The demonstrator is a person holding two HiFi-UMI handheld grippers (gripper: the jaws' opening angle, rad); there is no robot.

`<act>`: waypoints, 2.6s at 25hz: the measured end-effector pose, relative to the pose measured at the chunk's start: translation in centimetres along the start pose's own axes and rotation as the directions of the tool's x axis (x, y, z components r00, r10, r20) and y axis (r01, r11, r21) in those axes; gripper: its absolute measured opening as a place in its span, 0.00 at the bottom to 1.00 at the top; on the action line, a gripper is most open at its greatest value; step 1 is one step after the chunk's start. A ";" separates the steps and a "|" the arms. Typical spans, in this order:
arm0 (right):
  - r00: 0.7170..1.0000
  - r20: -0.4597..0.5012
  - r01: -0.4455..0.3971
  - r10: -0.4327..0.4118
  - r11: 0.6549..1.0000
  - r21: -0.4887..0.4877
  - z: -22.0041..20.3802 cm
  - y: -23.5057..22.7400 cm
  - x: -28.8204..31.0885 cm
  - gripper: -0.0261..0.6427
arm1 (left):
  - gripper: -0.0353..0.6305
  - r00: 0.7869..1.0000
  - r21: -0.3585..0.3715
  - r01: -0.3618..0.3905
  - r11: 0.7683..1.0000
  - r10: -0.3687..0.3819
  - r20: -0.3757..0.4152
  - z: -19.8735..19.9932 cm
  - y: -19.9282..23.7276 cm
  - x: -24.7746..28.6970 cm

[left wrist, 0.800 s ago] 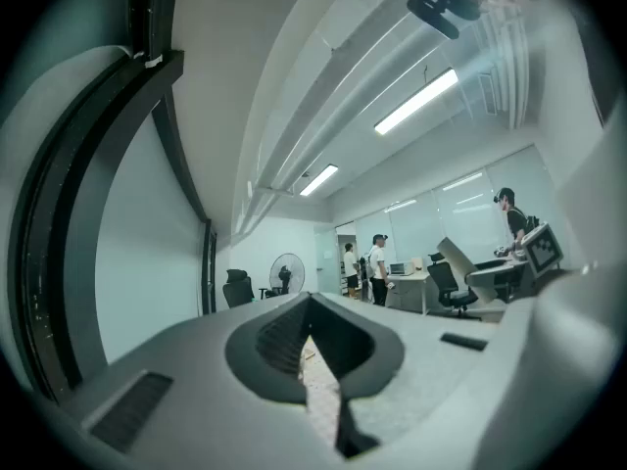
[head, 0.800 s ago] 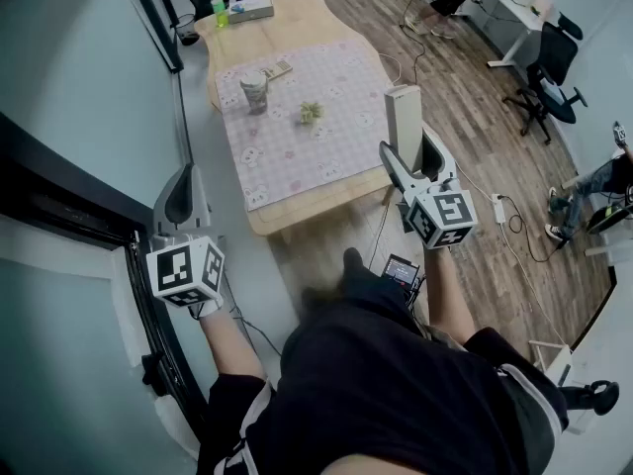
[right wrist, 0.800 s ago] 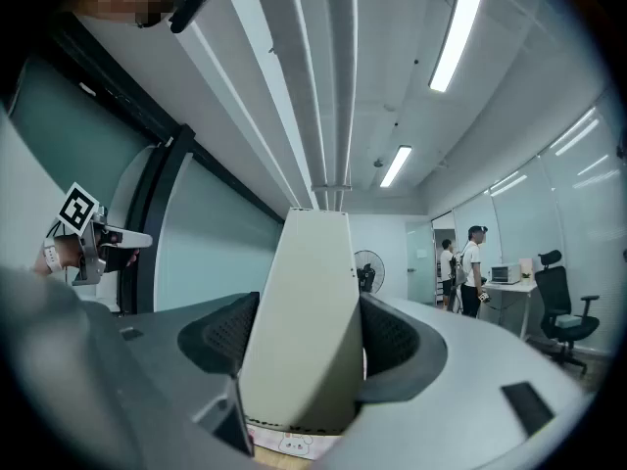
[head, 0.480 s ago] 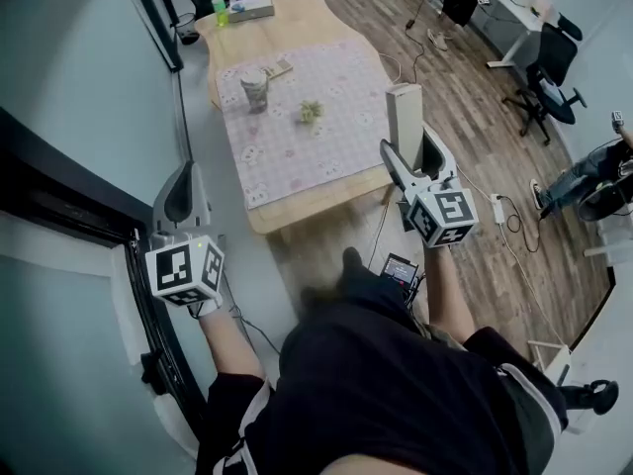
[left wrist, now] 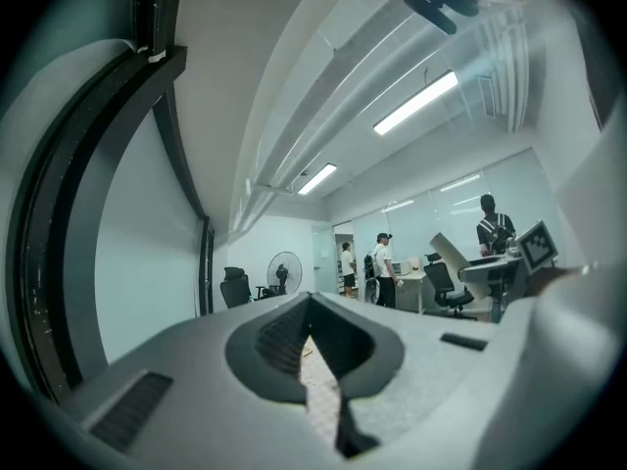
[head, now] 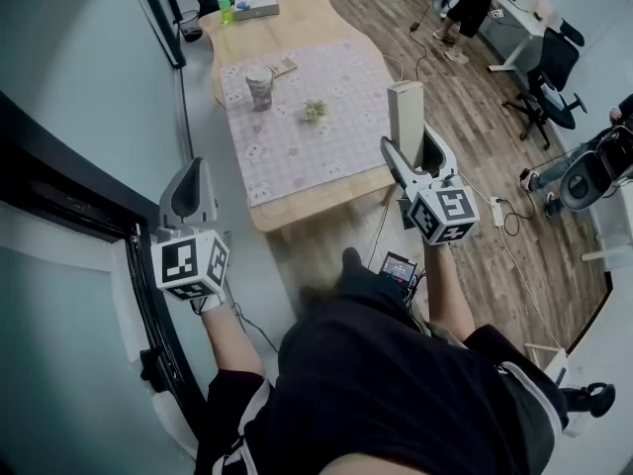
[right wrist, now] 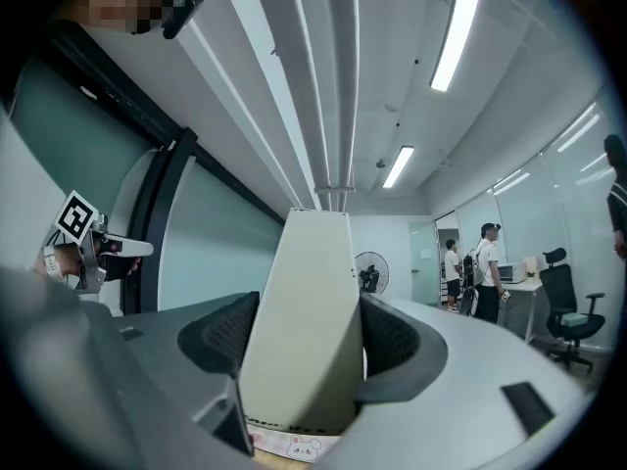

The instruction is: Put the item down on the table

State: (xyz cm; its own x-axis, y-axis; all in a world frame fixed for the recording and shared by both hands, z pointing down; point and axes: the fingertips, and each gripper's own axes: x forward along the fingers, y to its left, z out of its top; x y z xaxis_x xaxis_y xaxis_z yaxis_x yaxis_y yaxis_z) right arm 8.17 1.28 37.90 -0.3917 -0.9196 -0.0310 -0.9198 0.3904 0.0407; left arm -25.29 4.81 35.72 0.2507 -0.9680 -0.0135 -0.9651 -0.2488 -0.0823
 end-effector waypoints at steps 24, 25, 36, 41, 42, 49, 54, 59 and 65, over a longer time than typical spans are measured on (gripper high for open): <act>0.998 -0.056 0.005 -0.006 1.000 -0.013 -1.5 -0.8 0.8 0.53 | 0.05 0.999 -0.089 0.038 0.995 -0.040 -0.028 -2.2 -0.3 2.7; 0.998 -0.068 0.006 -0.006 1.000 -0.008 -2.0 -1.2 1.1 0.53 | 0.05 0.999 -0.094 0.037 0.995 -0.040 -0.037 -2.6 -0.5 3.2; 0.994 -0.098 -0.039 0.045 0.998 0.059 -5.1 -6.4 9.5 0.53 | 0.05 0.998 -0.088 0.012 0.996 -0.017 -0.054 -2.6 -0.6 11.2; 0.996 -0.065 -0.052 0.059 0.993 0.110 -5.3 -10.0 14.3 0.53 | 0.05 0.998 -0.069 -0.003 0.998 0.000 -0.055 -1.5 -1.3 16.3; 0.997 -0.056 -0.053 0.059 0.992 0.117 -5.2 -10.9 15.0 0.53 | 0.05 0.999 -0.063 -0.006 0.998 0.003 -0.054 -1.4 -1.7 17.3; 0.997 -0.019 -0.076 0.081 0.983 0.170 -5.8 -15.4 19.1 0.53 | 0.05 0.998 -0.026 -0.025 0.999 0.023 -0.065 -1.1 -4.1 23.9; 0.995 -0.018 -0.092 0.098 0.974 0.206 -7.2 -18.2 20.9 0.53 | 0.05 0.996 -0.002 -0.018 1.000 0.017 -0.093 -1.8 -6.5 27.3; 0.994 -0.005 -0.107 0.111 0.970 0.219 -7.5 -19.4 23.2 0.53 | 0.05 0.993 0.051 -0.034 0.998 0.040 -0.108 -1.7 -6.7 28.7; 0.993 0.001 -0.114 0.116 0.973 0.200 -6.4 -17.9 25.2 0.53 | 0.05 0.993 0.036 -0.062 0.997 0.066 -0.097 -1.7 -3.9 29.3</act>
State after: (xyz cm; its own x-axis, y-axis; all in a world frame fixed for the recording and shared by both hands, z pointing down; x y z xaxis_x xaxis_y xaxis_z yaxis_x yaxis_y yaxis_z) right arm 14.93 -29.16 42.80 -0.4958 -0.8680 -0.0270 -0.8556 0.4935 -0.1563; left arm -14.30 -22.59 37.32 0.1783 -0.9809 0.0783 -0.9754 -0.1866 -0.1175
